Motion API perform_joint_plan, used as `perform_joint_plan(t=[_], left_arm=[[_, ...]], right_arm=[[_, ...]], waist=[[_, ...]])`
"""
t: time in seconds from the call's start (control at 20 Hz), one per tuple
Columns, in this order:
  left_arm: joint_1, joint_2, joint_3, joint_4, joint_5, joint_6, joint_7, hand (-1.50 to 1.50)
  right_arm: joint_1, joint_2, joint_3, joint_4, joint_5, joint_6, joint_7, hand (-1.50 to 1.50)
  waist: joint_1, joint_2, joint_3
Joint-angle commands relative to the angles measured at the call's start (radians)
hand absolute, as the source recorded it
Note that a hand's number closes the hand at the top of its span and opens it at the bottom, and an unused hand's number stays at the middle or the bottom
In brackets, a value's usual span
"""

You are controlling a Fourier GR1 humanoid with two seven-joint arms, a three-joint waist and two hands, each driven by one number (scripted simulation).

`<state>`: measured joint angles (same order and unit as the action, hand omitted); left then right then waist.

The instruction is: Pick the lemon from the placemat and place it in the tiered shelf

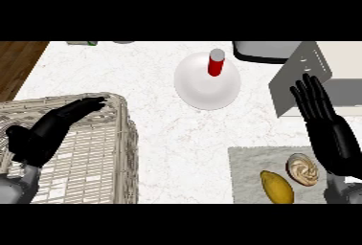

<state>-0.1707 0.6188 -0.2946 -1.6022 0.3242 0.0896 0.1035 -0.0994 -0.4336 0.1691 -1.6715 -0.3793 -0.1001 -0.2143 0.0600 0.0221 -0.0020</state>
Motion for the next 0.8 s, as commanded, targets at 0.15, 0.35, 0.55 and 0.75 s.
perform_joint_plan(t=[0.15, 0.35, 0.55, 0.75], left_arm=[[0.024, -0.035, 0.081, -0.021, 0.039, 0.168, -0.036, 0.0], [0.042, -0.117, 0.055, -0.025, 0.054, 0.344, -0.048, 0.0], [0.066, -0.082, 0.021, -0.009, 0.096, 0.397, -0.119, 0.0], [0.051, -0.047, -0.055, -0.035, 0.113, 0.486, -0.118, 0.0]], right_arm=[[-0.088, -0.069, 0.195, -0.019, -0.05, 0.359, 0.035, 1.5], [-0.124, -0.07, 0.182, 0.161, -0.058, 0.388, 0.096, -1.5], [-0.158, -0.107, 0.133, 0.225, -0.281, 0.71, -0.001, -1.5], [-0.186, -0.23, 0.126, 0.193, -0.252, 0.92, -0.036, -1.5]], waist=[[-0.001, -0.02, 0.003], [-0.035, -0.015, 0.003], [-0.041, -0.01, 0.003], [-0.064, -0.017, 0.002]])
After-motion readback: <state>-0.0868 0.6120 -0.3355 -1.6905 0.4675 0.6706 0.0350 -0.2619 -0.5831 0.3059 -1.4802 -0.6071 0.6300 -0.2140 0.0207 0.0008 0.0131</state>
